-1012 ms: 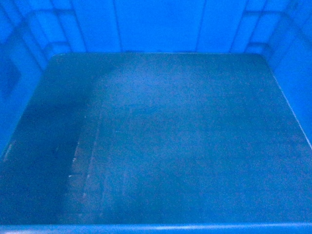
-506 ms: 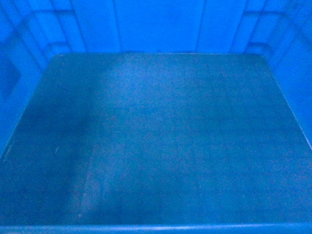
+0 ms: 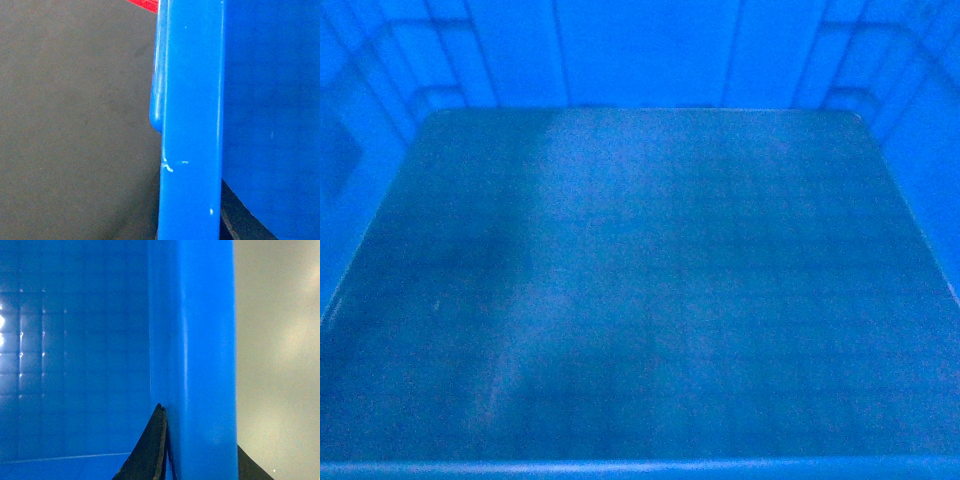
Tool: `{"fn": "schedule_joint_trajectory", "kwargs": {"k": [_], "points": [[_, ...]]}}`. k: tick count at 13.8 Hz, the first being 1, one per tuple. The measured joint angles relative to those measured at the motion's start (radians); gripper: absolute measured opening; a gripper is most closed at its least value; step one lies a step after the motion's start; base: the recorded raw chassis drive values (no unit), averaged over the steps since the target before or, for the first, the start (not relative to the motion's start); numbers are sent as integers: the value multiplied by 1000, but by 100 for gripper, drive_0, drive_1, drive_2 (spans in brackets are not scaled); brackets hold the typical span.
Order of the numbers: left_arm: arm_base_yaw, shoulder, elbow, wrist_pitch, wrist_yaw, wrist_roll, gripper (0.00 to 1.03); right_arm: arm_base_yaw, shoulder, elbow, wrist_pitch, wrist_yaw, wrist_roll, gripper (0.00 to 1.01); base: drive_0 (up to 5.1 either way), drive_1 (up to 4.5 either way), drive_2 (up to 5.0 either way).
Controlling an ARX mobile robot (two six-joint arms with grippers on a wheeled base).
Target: Place box next to blue box on left shelf
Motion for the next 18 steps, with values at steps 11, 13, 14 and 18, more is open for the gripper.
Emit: {"fn": "schedule_joint_trajectory", "kwargs": {"k": [11, 13, 14, 18], "points": [[0, 0, 0, 0, 0, 0, 12, 0, 0, 0, 0, 0, 0, 13, -159, -159, -159], [0, 0, 0, 0, 0, 0, 12, 0, 0, 0, 0, 0, 0, 13, -154, -154, -154], [0, 0, 0, 0, 0, 0, 12, 0, 0, 0, 0, 0, 0, 13, -157, -157, -157], [0, 0, 0, 0, -1, 0, 12, 0, 0, 0, 0, 0, 0, 13, -157, -157, -157]]}}
